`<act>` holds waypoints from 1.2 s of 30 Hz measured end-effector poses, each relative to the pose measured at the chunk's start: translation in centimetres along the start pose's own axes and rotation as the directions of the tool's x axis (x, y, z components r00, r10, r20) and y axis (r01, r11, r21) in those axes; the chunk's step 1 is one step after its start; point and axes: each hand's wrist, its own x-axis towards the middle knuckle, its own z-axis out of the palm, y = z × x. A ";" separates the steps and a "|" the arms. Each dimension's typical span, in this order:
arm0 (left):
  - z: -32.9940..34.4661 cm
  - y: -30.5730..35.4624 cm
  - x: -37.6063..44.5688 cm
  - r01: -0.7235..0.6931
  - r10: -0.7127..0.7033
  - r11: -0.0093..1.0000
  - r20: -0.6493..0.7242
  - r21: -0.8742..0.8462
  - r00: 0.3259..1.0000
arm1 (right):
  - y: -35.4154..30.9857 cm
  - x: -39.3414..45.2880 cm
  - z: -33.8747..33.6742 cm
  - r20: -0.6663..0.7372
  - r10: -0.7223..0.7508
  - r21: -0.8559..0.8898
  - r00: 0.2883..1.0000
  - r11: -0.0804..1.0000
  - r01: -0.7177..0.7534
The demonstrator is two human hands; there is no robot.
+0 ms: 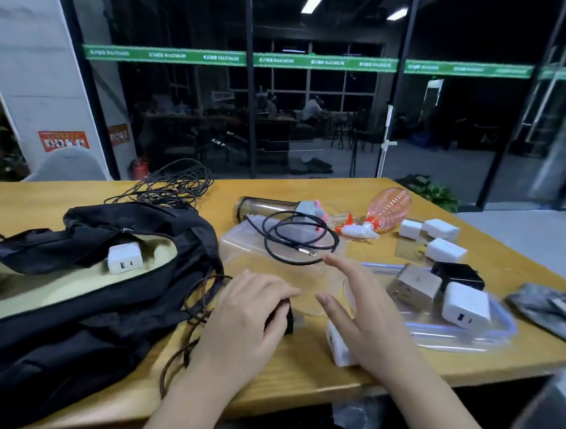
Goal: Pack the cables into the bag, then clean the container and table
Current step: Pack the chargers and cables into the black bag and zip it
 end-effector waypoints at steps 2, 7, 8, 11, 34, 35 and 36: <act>0.3 -0.1 -0.4 0.079 -0.079 0.997 0.032 0.014 0.996 | 0.9 -0.9 -1.1 -0.033 0.040 -0.028 0.999 0.999 -0.041; 0.6 0.0 -0.5 0.284 -0.282 0.959 0.189 0.016 0.941 | 1.5 -2.7 -2.6 0.135 0.159 -0.066 0.978 0.986 -0.152; 0.5 0.1 -0.4 0.303 -0.302 0.953 0.216 0.031 0.928 | 1.3 -2.8 -2.6 0.186 0.187 -0.060 0.965 0.982 -0.178; 0.3 0.4 -0.3 0.340 -0.343 0.938 0.277 0.058 0.898 | 1.2 -3.0 -2.8 0.276 0.235 -0.041 0.932 0.972 -0.233; -4.1 -0.9 -0.4 0.322 -0.317 0.946 0.117 -0.034 0.941 | -3.5 0.5 0.1 0.257 0.123 -0.029 0.959 0.992 -0.119; -4.5 -1.5 -0.6 0.325 -0.323 0.945 0.082 -0.023 0.943 | -4.0 1.1 0.7 0.258 0.110 -0.018 0.960 0.994 -0.109; -5.1 -2.0 -0.7 0.331 -0.330 0.944 0.043 -0.013 0.943 | -4.5 1.6 1.1 0.257 0.100 -0.003 0.961 0.995 -0.103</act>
